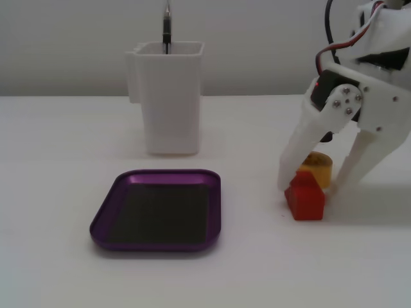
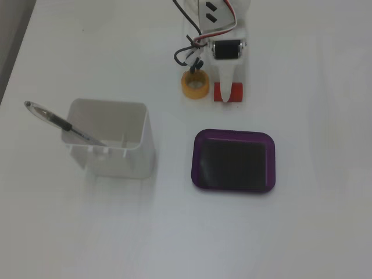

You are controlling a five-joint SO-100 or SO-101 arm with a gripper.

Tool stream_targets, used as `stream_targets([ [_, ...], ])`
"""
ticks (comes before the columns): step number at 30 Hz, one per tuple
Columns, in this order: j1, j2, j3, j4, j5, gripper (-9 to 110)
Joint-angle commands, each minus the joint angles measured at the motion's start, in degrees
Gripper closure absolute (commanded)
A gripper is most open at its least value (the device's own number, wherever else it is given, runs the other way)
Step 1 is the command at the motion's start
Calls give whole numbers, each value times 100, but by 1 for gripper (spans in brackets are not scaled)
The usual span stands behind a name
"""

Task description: Remove the cube from the box.

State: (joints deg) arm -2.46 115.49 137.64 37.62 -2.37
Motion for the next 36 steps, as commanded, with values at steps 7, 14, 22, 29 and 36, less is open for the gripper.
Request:
stream_targets([
  [7,-70,1222,-1731,1749,554,83],
  [14,9,3155,-1767,2399,536,83],
  [22,18,5458,431,2619,501,83],
  [29,26,7743,2575,2619,483,84],
  [36,18,8209,3393,2566,527,84],
])
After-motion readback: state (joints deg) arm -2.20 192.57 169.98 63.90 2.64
